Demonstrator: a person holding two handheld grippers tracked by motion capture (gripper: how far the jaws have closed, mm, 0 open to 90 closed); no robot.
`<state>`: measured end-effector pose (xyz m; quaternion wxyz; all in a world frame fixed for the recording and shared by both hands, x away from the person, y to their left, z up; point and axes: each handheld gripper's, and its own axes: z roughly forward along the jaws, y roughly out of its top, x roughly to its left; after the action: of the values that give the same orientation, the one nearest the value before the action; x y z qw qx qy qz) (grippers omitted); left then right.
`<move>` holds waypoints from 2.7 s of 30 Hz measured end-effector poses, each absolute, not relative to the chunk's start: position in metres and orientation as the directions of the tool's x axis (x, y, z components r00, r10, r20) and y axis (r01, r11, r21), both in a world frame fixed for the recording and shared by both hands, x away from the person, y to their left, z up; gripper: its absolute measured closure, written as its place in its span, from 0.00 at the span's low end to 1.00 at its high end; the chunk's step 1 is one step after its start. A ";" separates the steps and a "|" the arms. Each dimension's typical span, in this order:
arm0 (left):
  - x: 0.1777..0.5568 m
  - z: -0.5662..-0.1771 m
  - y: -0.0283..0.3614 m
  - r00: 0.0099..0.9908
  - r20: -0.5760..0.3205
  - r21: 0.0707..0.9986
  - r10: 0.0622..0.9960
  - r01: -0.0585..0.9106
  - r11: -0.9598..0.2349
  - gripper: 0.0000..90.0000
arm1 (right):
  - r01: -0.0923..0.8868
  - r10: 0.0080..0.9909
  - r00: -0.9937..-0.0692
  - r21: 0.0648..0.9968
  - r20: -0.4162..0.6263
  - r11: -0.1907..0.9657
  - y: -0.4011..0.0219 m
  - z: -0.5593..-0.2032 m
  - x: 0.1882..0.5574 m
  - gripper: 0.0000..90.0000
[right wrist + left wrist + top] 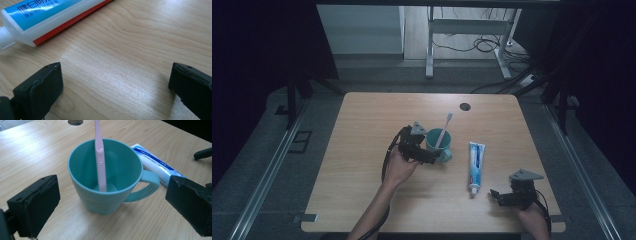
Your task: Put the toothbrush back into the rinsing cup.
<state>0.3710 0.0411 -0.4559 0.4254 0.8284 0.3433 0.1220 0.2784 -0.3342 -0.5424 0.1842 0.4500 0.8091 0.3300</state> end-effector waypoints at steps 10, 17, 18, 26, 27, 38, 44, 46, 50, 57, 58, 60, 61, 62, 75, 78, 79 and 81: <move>0.362 -0.460 0.051 0.735 -0.075 0.790 0.674 0.457 -0.410 0.00 | 0.606 0.850 -0.527 0.700 -0.001 0.377 -0.334 -0.542 0.278 0.00; 0.353 -0.465 0.058 0.738 -0.060 0.788 0.672 0.448 -0.422 0.00 | 0.606 0.849 -0.528 0.700 -0.001 0.378 -0.334 -0.542 0.278 0.00; 0.350 -0.466 0.059 0.739 -0.058 0.788 0.671 0.447 -0.424 0.00 | 0.605 0.849 -0.529 0.700 -0.003 0.379 -0.334 -0.542 0.279 0.00; 0.341 -0.468 0.067 0.735 -0.053 0.790 0.676 0.445 -0.422 0.00 | 0.605 0.848 -0.530 0.700 -0.003 0.380 -0.334 -0.542 0.279 0.00; 0.339 -0.469 0.070 0.732 -0.052 0.791 0.680 0.446 -0.420 0.00 | 0.605 0.849 -0.529 0.700 -0.002 0.379 -0.334 -0.542 0.278 0.00; 0.328 -0.472 0.082 0.722 -0.030 0.788 0.691 0.443 -0.428 0.00 | 0.607 0.850 -0.527 0.700 -0.001 0.377 -0.334 -0.542 0.279 0.00; 0.322 -0.476 0.089 0.717 -0.018 0.782 0.697 0.445 -0.438 0.00 | 0.607 0.850 -0.527 0.700 0.000 0.377 -0.334 -0.542 0.279 0.00; 0.320 -0.477 0.091 0.715 -0.022 0.782 0.699 0.448 -0.434 0.00 | 0.606 0.850 -0.527 0.700 -0.001 0.377 -0.334 -0.542 0.279 0.00; 0.315 -0.479 0.097 0.711 -0.020 0.782 0.703 0.450 -0.432 0.00 | 0.606 0.850 -0.527 0.700 -0.001 0.376 -0.334 -0.542 0.279 0.00; 0.307 -0.483 0.105 0.702 -0.019 0.783 0.712 0.453 -0.426 0.00 | 0.607 0.850 -0.526 0.700 -0.001 0.376 -0.334 -0.542 0.279 0.00; 0.304 -0.484 0.107 0.700 -0.018 0.783 0.714 0.454 -0.425 0.00 | 0.606 0.851 -0.526 0.700 -0.002 0.377 -0.334 -0.543 0.279 0.00; 0.301 -0.485 0.110 0.697 -0.017 0.783 0.717 0.456 -0.424 0.00 | 0.607 0.851 -0.525 0.700 -0.001 0.376 -0.334 -0.542 0.279 0.00; 0.301 -0.485 0.110 0.697 -0.017 0.783 0.717 0.456 -0.424 0.00 | 0.607 0.851 -0.525 0.700 -0.001 0.376 -0.334 -0.542 0.279 0.00; 0.299 -0.486 0.111 0.694 -0.016 0.782 0.720 0.457 -0.424 0.00 | 0.607 0.851 -0.525 0.700 -0.001 0.376 -0.334 -0.542 0.279 0.00; 0.282 -0.504 0.129 0.663 0.005 0.760 0.748 0.484 -0.434 0.00 | 0.606 0.851 -0.524 0.701 -0.004 0.376 -0.333 -0.543 0.279 0.00; 0.280 -0.510 0.133 0.657 -0.003 0.755 0.754 0.496 -0.428 0.00 | 0.606 0.852 -0.524 0.701 -0.003 0.376 -0.333 -0.543 0.279 0.00; 0.279 -0.511 0.134 0.654 -0.006 0.753 0.756 0.500 -0.427 0.00 | 0.606 0.852 -0.523 0.701 -0.003 0.375 -0.333 -0.543 0.279 0.00; 0.279 -0.518 0.139 0.650 -0.022 0.744 0.759 0.518 -0.421 0.00 | 0.606 0.853 -0.523 0.702 -0.003 0.374 -0.333 -0.543 0.279 0.00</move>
<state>0.2786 0.1388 -0.5177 0.3747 0.8275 0.3858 0.1611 0.2789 -0.3333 -0.5426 0.1866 0.4515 0.8076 0.3303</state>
